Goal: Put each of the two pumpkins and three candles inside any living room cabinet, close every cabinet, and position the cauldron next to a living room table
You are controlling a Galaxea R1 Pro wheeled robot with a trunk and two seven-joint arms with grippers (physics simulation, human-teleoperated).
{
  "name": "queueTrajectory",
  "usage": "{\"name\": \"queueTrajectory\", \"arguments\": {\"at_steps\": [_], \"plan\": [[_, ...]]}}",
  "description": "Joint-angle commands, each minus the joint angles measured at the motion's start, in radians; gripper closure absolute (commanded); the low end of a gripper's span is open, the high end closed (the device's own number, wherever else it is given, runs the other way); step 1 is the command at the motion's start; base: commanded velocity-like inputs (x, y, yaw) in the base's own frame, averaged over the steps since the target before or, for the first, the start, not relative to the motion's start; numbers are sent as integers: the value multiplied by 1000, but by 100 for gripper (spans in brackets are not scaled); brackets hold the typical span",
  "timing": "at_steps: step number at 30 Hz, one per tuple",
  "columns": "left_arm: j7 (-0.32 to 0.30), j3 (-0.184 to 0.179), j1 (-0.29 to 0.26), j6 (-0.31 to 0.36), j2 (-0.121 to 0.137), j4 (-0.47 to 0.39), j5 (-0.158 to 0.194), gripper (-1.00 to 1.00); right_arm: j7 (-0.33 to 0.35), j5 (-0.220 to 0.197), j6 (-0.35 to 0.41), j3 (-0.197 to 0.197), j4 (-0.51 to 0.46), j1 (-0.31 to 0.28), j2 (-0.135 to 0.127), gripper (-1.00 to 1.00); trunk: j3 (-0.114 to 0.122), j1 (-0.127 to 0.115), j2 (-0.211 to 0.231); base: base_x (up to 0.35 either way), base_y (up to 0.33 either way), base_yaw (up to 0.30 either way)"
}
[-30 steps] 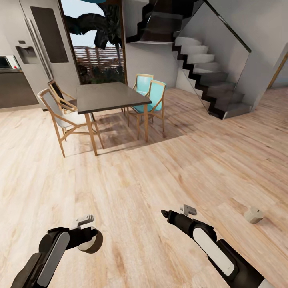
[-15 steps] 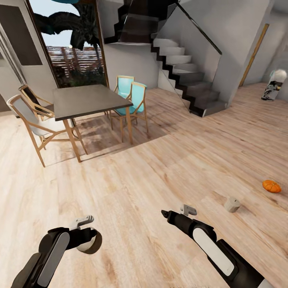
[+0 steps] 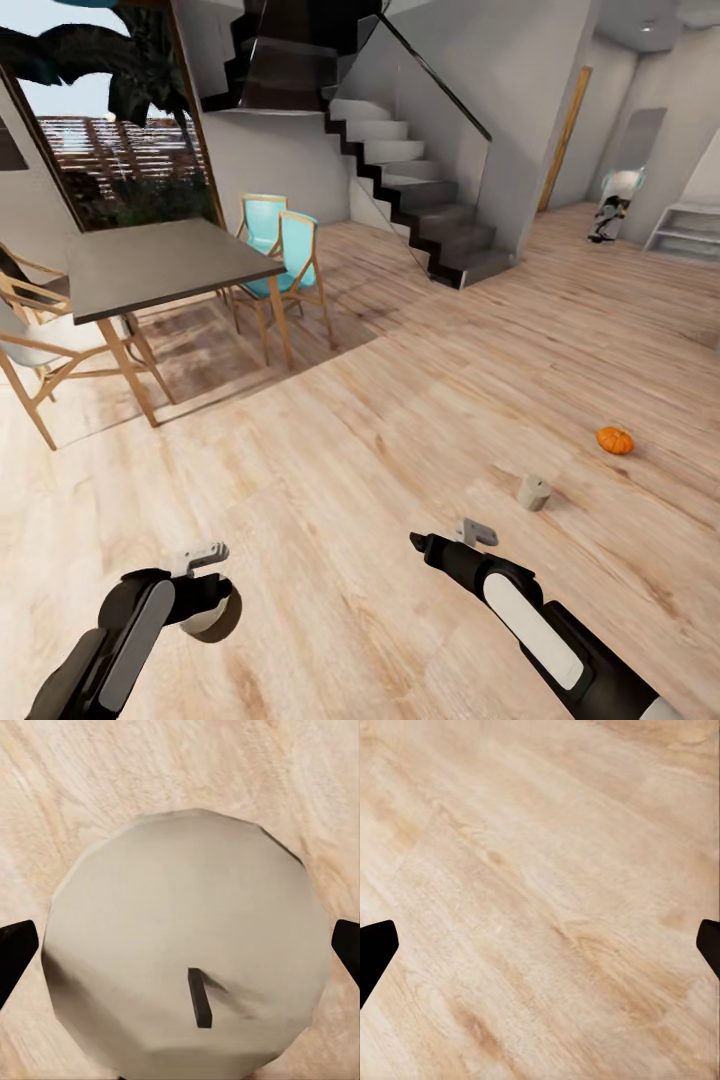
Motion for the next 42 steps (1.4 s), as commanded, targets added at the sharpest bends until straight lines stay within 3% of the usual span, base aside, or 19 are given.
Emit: {"name": "queueTrajectory", "arguments": {"at_steps": [1, 6, 12, 14, 23, 35, 42], "plan": [[9, 0, -3, 2, 0, 5, 2, 100, -9, -6, 0, 3, -1, -1, -1, -100, 2, -4, 7, 0, 0, -277], [9, 0, -9, -33, 2, 36, -18, 100, -21, -4, 6, 2, 30, -1, 2, -100, 18, -23, 42, 0, 0, -277], [9, 0, -13, -46, 2, 44, -21, 100, -183, -4, 5, 2, 73, -1, 11, -100, 37, -46, 84, 0, 0, -277], [8, -1, -13, -46, 2, 44, -21, 100, -197, -4, 5, 2, 74, -1, 11, -100, 43, -54, 98, 0, 0, -265], [3, -2, -13, -46, 2, 35, -18, 100, -206, -4, 4, 2, 76, -1, 13, -100, 43, -54, 98, 47, 0, -171], [1, -3, -13, -46, 4, 37, -17, 100, -201, -4, 5, 2, 76, -1, 12, -100, 43, -54, 98, 323, 0, -7], [0, -3, -13, -46, 4, 35, -18, 100, -200, -4, 3, 2, 77, -1, 12, -100, 43, -54, 98, 336, 39, -212]]}}
